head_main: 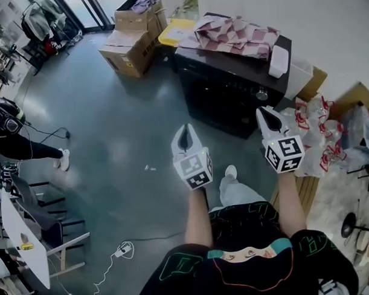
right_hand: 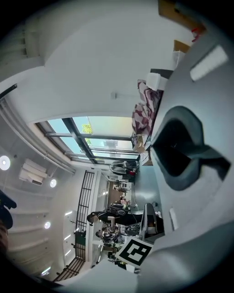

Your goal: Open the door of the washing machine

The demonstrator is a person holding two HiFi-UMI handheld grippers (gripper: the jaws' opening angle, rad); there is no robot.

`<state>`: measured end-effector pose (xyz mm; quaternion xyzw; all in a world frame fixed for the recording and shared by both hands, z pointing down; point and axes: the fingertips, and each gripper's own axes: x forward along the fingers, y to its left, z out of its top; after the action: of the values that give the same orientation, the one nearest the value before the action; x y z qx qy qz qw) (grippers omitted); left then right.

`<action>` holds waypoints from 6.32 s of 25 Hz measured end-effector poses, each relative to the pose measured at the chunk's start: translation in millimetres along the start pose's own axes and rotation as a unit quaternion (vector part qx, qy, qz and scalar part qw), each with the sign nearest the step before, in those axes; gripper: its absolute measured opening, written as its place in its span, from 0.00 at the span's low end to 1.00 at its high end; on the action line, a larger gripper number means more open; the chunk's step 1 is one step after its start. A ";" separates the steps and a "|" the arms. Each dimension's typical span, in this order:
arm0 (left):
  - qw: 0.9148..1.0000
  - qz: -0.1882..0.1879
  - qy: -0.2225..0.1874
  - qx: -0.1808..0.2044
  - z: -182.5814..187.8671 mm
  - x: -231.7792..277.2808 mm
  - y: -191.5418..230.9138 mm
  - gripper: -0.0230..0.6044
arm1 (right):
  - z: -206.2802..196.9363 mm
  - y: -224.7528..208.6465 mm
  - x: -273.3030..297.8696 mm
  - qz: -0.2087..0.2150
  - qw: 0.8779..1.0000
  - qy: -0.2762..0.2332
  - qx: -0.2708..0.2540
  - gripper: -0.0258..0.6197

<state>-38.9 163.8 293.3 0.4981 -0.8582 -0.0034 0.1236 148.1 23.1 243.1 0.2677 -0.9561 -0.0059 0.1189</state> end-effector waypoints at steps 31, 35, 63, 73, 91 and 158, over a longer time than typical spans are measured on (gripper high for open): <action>0.955 -0.145 0.214 0.143 -157.3 310.3 -18.7 0.05 | -160.8 -60.7 259.0 0.033 0.977 0.210 0.008 0.04; 0.943 -0.171 0.237 0.160 -183.8 340.8 -3.3 0.06 | -182.1 -48.5 279.0 0.033 0.968 0.250 -0.007 0.04; 0.756 -0.348 0.289 0.472 -302.7 434.8 27.6 0.32 | -267.1 -39.6 328.9 0.035 0.895 0.399 -0.197 0.32; 0.772 -0.333 0.305 0.447 -302.3 435.4 29.3 0.31 | -268.8 -42.2 331.5 0.040 0.891 0.400 -0.213 0.23; 0.781 -0.302 0.354 0.416 -331.9 334.9 59.6 0.27 | -289.1 3.4 289.5 0.149 0.867 0.423 -0.215 0.28; 0.934 -0.293 0.092 0.185 -95.2 -6.5 -169.9 0.05 | -152.5 -1.9 -67.5 -0.079 0.984 0.068 0.143 0.04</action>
<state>129.9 94.9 362.3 0.7395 -0.6447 0.1650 0.1017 240.2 64.1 376.0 0.3560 -0.9128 0.1394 0.1433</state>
